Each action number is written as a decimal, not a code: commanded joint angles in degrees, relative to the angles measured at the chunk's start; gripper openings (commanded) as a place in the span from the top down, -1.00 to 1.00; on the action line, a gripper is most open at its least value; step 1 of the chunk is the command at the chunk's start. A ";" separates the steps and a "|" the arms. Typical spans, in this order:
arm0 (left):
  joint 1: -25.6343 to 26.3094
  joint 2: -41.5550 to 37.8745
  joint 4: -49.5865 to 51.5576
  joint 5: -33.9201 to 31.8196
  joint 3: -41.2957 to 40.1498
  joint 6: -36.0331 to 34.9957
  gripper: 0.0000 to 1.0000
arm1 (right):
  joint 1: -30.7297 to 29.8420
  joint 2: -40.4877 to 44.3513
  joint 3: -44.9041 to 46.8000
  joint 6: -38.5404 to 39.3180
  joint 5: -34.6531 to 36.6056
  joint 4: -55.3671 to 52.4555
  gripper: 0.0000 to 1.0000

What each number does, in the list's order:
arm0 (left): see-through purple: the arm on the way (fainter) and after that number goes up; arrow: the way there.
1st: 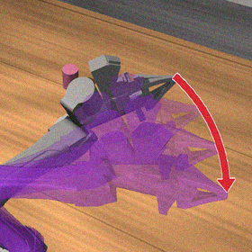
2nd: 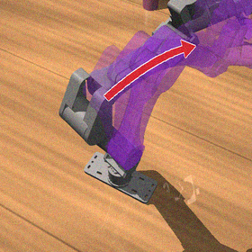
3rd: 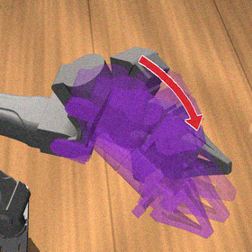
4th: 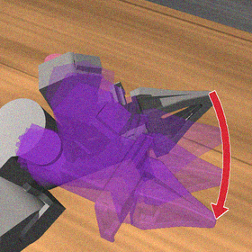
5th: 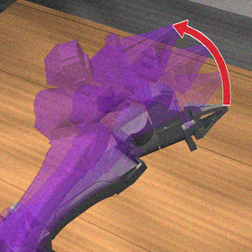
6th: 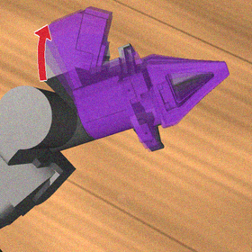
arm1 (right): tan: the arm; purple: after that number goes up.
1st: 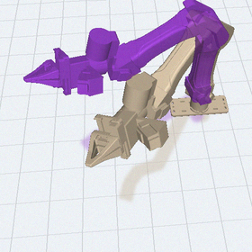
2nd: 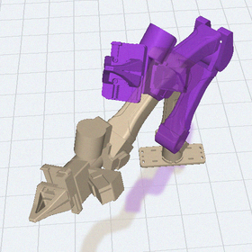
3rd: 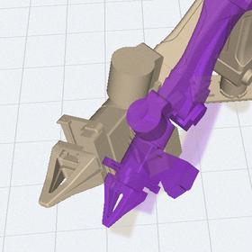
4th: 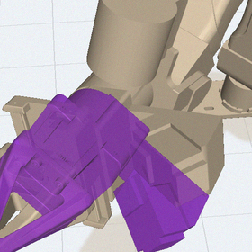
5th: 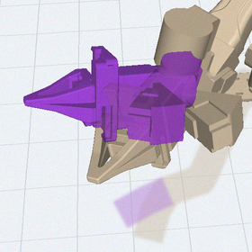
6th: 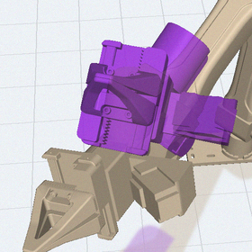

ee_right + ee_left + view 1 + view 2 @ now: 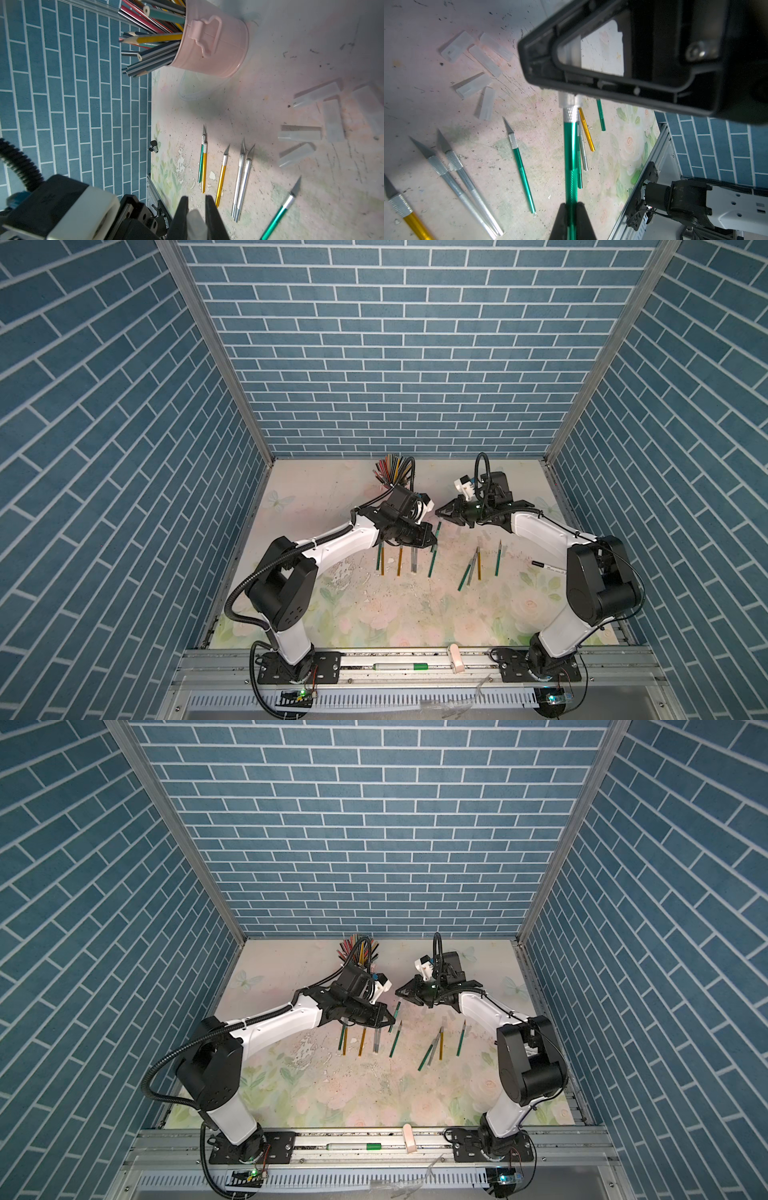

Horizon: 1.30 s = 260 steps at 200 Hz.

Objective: Remove protective caps from carving knives
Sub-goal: Remove the protective sleeve from the carving knife.

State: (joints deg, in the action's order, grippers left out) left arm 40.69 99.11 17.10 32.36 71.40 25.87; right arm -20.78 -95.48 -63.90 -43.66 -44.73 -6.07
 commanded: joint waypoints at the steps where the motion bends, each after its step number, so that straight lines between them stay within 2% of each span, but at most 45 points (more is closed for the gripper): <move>1: 0.54 -1.31 6.36 0.11 -1.62 -2.98 0.95 | 1.39 0.29 -4.04 -0.16 3.31 1.03 1.00; 61: 0.80 -3.62 6.32 -1.27 -4.58 -2.73 0.95 | 3.86 -0.97 -7.85 1.38 4.40 -0.94 1.00; 157: 2.64 -2.34 8.19 -1.07 -3.95 -3.21 0.95 | 5.70 -4.33 -12.28 0.68 3.64 0.35 1.00; 260: 2.64 -3.46 7.86 -2.67 -3.90 -2.75 0.95 | 6.95 -2.62 -9.54 0.67 3.86 1.00 1.00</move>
State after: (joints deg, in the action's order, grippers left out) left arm 43.38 96.38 24.64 30.26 67.57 23.49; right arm -14.33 -99.53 -74.72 -43.22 -41.56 -5.85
